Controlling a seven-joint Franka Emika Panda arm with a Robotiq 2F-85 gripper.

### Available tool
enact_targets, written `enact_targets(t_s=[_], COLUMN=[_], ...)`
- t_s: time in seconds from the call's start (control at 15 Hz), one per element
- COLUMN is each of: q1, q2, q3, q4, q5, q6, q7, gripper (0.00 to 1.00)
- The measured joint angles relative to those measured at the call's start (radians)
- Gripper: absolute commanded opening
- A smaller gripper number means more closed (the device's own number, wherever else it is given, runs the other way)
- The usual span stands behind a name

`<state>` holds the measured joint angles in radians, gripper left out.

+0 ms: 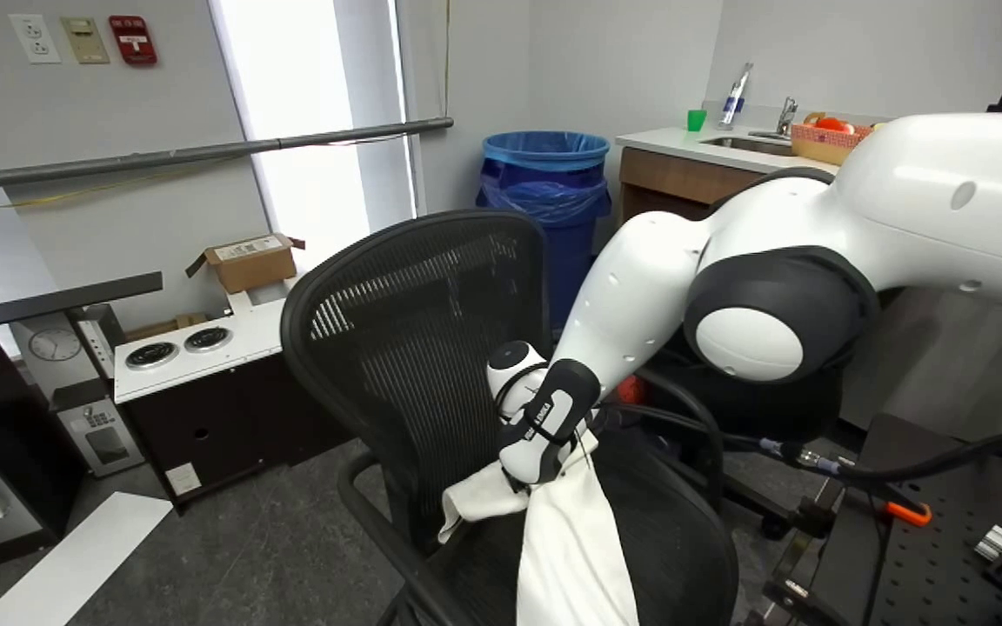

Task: Take the towel from the seat and hang it on the backrest of the chair

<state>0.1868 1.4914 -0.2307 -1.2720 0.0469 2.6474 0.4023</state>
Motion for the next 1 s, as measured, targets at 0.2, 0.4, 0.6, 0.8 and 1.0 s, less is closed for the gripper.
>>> enact_targets(t_s=[0.2,0.4,0.6,0.8,1.0], q1=[-0.008,-0.009,-0.009,-0.009,-0.009], q2=[0.0,-0.002,-0.005,-0.008,-0.009], q3=[0.003,0.013,0.025,0.038,0.051], q4=[-0.006,0.001,0.008,0.011,0.019], q5=[0.0,0.0,0.0,0.0,0.006], q6=[0.0,0.0,0.0,0.0,0.0], q7=[0.0,0.0,0.0,0.001,0.002], gripper=[0.27,0.05,0.0,0.01,0.01])
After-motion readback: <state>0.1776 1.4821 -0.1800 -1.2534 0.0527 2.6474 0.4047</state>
